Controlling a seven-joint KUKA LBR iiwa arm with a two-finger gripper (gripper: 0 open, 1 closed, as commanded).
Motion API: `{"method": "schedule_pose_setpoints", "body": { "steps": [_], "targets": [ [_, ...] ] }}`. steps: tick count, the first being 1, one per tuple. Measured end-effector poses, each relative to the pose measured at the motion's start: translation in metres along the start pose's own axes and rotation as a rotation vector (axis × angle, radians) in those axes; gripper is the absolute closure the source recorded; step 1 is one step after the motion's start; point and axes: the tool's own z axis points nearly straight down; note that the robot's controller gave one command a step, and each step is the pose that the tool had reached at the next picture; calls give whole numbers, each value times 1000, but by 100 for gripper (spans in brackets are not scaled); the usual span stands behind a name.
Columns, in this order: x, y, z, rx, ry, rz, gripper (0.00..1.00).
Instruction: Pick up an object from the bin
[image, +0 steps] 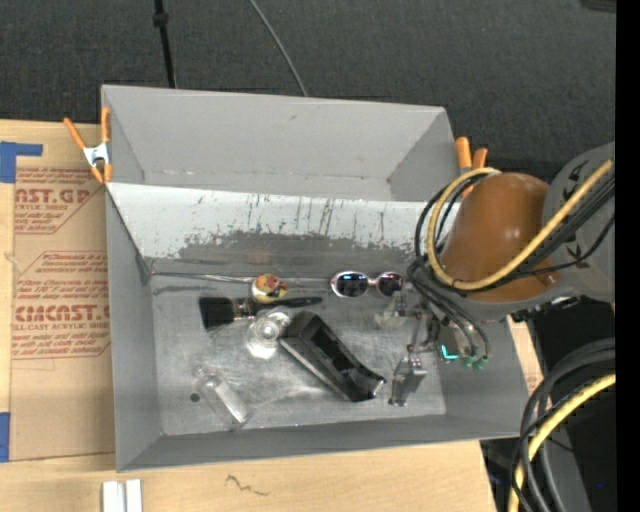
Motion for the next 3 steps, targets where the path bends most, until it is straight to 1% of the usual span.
{"method": "schedule_pose_setpoints", "body": {
  "steps": [1, 2, 3],
  "targets": [
    [-2, 0, -4, 1, -8, -1, 0],
    [-6, 34, 28, 3, -14, -58, 0],
    [-13, 33, 83, -12, 11, 77, 100]
  ]
}}
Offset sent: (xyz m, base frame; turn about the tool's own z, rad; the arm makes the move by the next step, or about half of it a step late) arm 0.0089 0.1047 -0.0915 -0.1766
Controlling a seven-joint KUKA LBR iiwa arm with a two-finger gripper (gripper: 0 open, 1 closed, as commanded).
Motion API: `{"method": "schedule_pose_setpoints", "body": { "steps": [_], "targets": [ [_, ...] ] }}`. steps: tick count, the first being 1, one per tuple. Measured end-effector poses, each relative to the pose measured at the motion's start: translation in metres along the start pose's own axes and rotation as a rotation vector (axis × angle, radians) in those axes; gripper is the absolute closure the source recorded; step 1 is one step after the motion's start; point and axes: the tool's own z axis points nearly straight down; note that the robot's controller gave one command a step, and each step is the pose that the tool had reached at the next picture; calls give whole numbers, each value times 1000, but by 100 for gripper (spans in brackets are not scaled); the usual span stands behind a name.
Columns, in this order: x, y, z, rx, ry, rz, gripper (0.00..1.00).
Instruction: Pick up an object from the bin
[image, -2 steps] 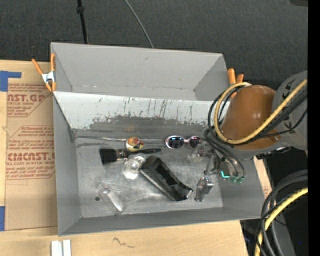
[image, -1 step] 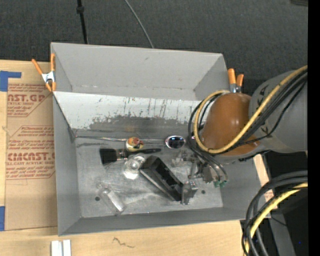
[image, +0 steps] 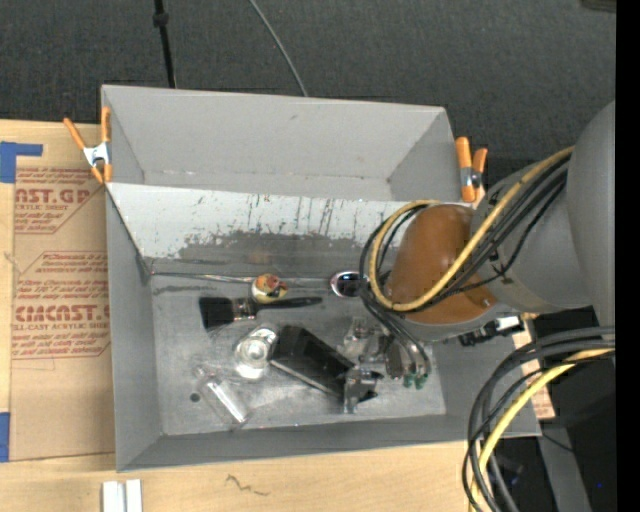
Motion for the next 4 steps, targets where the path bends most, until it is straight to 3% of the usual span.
{"method": "schedule_pose_setpoints", "body": {
  "steps": [2, 3, 4],
  "targets": [
    [-1, 4, 0, 7, 0, -36, 100],
    [6, 3, -1, 1, -22, -70, 100],
    [4, 13, 0, 20, -16, -81, 100]
  ]
}}
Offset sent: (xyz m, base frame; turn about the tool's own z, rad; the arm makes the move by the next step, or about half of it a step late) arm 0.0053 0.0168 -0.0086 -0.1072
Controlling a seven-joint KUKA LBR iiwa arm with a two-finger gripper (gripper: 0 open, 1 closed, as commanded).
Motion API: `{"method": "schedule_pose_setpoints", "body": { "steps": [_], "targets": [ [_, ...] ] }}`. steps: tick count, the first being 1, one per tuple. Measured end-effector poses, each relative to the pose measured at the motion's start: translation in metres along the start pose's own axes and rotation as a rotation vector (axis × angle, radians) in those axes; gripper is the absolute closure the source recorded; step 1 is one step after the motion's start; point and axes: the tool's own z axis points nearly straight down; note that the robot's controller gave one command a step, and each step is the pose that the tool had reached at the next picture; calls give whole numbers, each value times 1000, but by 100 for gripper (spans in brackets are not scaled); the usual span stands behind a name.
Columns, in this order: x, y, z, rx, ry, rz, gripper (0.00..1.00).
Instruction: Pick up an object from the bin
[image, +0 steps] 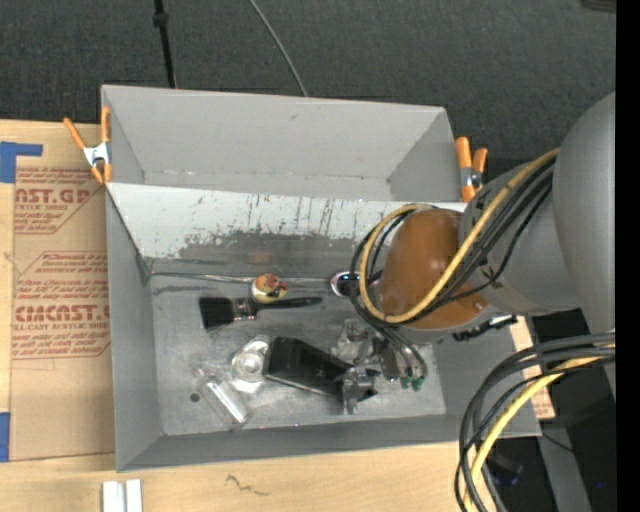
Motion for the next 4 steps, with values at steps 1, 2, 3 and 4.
{"method": "schedule_pose_setpoints", "body": {
  "steps": [1, 2, 3, 4],
  "targets": [
    [-2, 2, 0, 1, -1, -31, 100],
    [9, 7, -95, -7, 0, 2, 100],
    [9, 7, -95, -7, 0, 2, 100],
    [2, 8, -131, -7, 3, 4, 100]
  ]
}}
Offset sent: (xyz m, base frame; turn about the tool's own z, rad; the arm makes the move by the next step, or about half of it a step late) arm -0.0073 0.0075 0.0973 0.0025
